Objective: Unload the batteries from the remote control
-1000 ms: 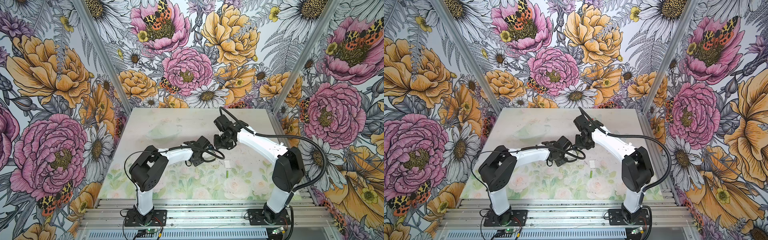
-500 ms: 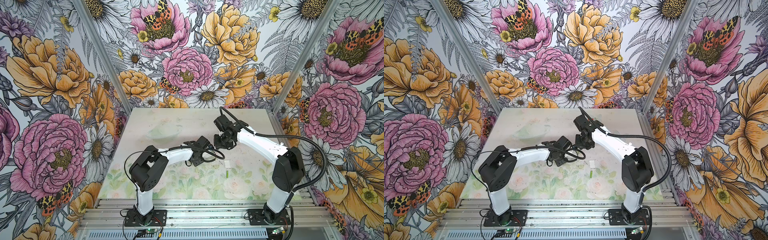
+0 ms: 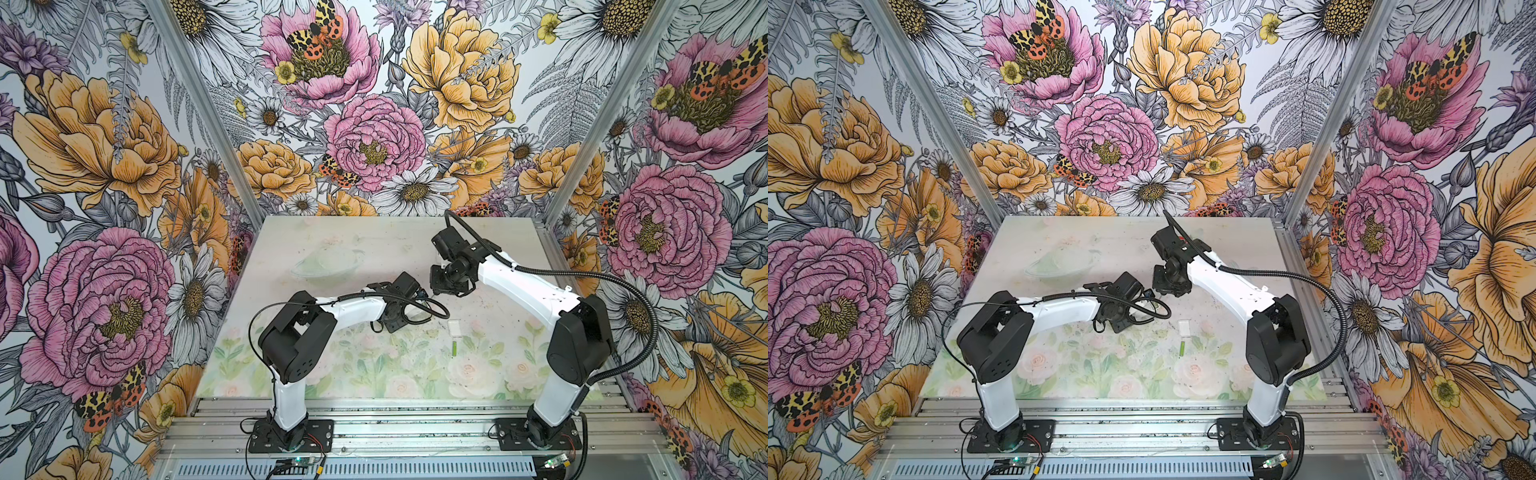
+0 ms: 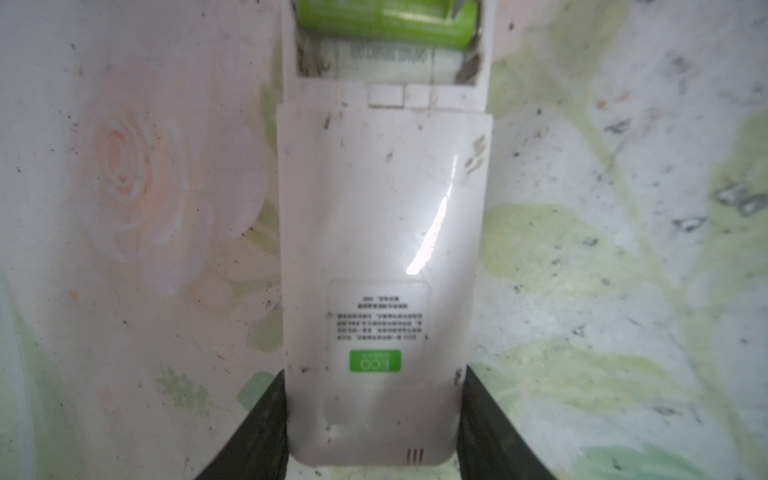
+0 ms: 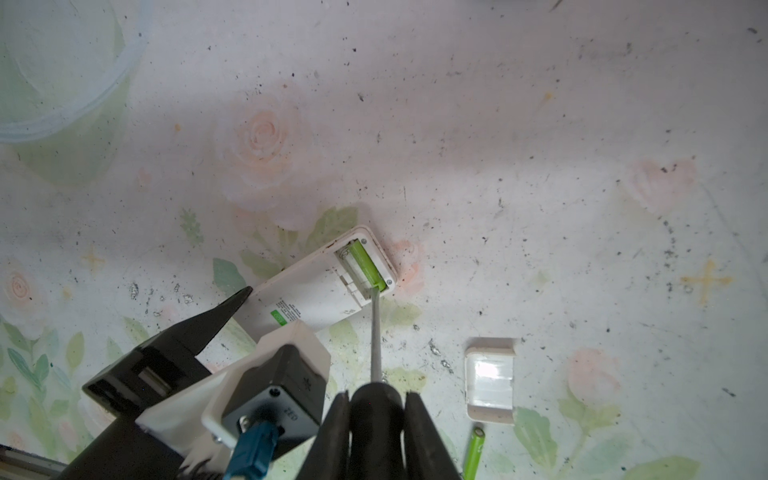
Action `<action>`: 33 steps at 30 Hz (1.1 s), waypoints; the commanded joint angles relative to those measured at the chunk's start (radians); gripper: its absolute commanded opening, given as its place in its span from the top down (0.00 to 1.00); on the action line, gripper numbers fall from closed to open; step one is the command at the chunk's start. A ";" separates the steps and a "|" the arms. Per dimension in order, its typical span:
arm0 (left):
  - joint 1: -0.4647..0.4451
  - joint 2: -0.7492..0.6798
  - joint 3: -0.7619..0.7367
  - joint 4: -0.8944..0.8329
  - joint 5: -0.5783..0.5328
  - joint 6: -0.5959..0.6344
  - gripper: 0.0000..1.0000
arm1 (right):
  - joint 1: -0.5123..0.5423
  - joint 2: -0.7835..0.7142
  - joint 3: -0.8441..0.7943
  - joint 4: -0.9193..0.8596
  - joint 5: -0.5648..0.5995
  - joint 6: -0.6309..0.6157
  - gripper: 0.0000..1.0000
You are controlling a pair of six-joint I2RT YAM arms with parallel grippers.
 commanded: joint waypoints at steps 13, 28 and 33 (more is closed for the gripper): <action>-0.003 0.015 -0.007 0.002 -0.018 0.016 1.00 | 0.006 -0.022 -0.026 0.017 0.020 -0.020 1.00; -0.002 0.024 0.025 -0.032 0.089 0.010 1.00 | 0.123 -0.106 -0.236 0.209 0.223 -0.051 1.00; 0.024 0.041 0.077 -0.084 0.248 -0.008 1.00 | 0.190 -0.217 -0.471 0.524 0.284 -0.055 1.00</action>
